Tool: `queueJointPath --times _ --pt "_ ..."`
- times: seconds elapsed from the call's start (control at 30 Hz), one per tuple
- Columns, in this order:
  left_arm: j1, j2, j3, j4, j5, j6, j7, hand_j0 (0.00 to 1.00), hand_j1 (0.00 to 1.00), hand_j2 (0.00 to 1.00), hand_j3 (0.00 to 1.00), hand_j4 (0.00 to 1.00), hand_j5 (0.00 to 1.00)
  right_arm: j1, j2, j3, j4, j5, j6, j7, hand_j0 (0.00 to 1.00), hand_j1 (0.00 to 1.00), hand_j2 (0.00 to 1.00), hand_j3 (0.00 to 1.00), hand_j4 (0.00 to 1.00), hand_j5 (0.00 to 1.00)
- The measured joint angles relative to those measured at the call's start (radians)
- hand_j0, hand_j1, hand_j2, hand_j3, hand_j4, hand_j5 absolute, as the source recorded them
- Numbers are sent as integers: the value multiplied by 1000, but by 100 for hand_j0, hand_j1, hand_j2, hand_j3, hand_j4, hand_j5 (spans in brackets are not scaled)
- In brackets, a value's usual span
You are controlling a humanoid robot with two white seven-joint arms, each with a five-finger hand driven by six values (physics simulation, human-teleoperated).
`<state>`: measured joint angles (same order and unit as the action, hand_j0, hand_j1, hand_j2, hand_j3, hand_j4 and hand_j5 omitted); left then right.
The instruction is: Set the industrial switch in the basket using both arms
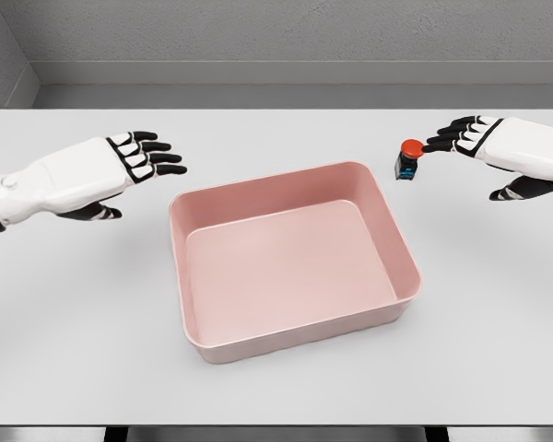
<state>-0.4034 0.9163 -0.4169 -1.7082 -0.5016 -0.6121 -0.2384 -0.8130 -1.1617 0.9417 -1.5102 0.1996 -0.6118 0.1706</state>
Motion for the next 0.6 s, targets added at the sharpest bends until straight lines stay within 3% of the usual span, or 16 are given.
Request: queueJointPath --times 0.13,0.17,0.2,0.27,0.33,0.43,0.6 --pt "-17 2 -3 9 1 0 0 100 100 100 100 100 100 0 1 0 2 1 0 -1 100 100 100 100 100 100" --pt "-64 3 -14 24 2 1 0 100 100 100 100 100 100 -5 6 -1 3 13 0 -1 100 100 100 100 100 100" --pt "-126 3 -37 45 3 1 0 100 100 100 100 100 100 -24 20 -2 4 39 -1 -1 100 100 100 100 100 100" --pt "-178 4 -74 103 1 18 -3 100 100 100 100 100 100 -60 63 -5 14 63 0 -1 100 100 100 100 100 100" --pt "-207 2 -100 173 -4 39 -5 100 100 100 100 100 100 -103 113 -3 33 82 0 -1 100 100 100 100 100 100" --pt "-227 -7 -152 271 -21 65 -8 100 100 100 100 100 100 -109 178 1 68 101 0 14 100 100 100 100 100 100" --pt "-270 -66 -182 324 -113 190 -159 100 100 100 100 100 100 -143 261 30 161 120 0 32 100 100 100 100 100 100"
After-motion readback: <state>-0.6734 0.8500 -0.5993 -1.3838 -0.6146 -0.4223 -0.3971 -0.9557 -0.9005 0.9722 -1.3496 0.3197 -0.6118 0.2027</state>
